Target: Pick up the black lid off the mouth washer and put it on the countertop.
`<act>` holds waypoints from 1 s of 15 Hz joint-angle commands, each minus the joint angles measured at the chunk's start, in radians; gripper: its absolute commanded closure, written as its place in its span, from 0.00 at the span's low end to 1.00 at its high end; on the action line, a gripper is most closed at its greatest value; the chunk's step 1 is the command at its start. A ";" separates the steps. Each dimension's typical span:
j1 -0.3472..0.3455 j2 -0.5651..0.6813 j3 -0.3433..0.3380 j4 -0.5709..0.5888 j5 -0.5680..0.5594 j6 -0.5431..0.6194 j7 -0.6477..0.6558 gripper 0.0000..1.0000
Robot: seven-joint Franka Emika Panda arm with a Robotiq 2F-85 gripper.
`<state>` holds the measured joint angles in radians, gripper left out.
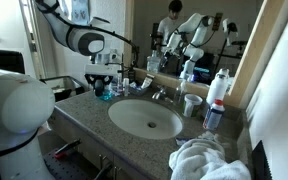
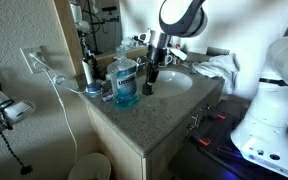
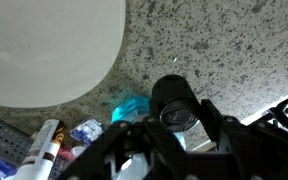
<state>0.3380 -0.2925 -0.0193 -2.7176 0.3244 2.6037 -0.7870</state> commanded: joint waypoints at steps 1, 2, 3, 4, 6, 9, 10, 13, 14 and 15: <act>0.016 0.008 0.001 -0.024 0.038 0.039 -0.034 0.80; 0.015 0.011 0.004 -0.026 0.032 0.040 -0.030 0.80; 0.019 0.016 0.004 -0.028 0.038 0.044 -0.032 0.80; 0.024 0.020 0.003 -0.030 0.049 0.048 -0.037 0.80; 0.028 0.028 0.006 -0.035 0.060 0.057 -0.038 0.80; 0.039 0.040 0.007 -0.037 0.096 0.072 -0.057 0.80; 0.040 0.043 0.008 -0.036 0.103 0.076 -0.060 0.30; 0.043 0.051 0.008 -0.031 0.133 0.086 -0.076 0.16; 0.041 0.052 0.010 -0.030 0.136 0.090 -0.075 0.09; 0.041 0.051 0.007 -0.026 0.146 0.088 -0.082 0.00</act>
<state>0.3763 -0.2439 -0.0157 -2.7413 0.4273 2.6604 -0.8353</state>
